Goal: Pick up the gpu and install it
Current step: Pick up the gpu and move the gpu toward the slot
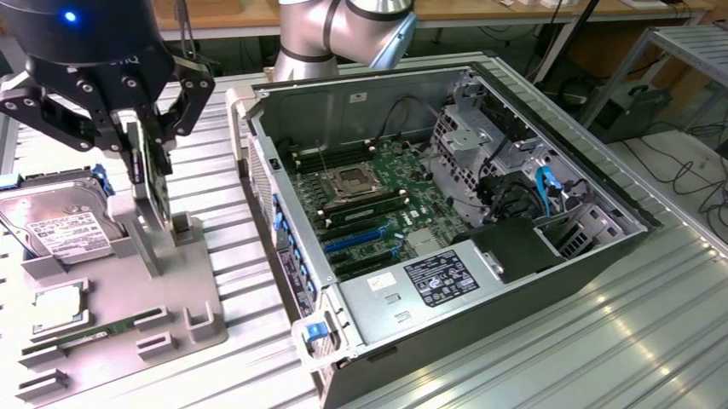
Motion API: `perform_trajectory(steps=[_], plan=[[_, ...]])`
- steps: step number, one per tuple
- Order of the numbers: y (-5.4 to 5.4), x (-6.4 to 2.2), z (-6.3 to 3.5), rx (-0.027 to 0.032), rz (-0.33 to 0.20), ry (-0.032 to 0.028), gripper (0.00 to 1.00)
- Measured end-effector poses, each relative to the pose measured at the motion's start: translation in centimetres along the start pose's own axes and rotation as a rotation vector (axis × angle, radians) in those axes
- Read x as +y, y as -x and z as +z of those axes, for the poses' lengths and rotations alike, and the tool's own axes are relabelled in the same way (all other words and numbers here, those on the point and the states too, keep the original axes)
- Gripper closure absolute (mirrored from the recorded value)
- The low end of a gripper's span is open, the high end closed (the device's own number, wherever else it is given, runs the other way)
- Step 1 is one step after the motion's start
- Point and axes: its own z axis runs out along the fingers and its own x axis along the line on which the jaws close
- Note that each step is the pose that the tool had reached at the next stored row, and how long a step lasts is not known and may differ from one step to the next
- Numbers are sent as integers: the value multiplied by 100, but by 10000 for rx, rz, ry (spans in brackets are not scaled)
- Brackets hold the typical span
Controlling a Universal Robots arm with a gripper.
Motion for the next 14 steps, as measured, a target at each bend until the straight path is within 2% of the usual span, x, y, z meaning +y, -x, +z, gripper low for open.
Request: perform_trajectory(steps=[7,14], plan=[[1,2,-42,6,-143,4,73],[5,9,-209,4,-155,4,73]])
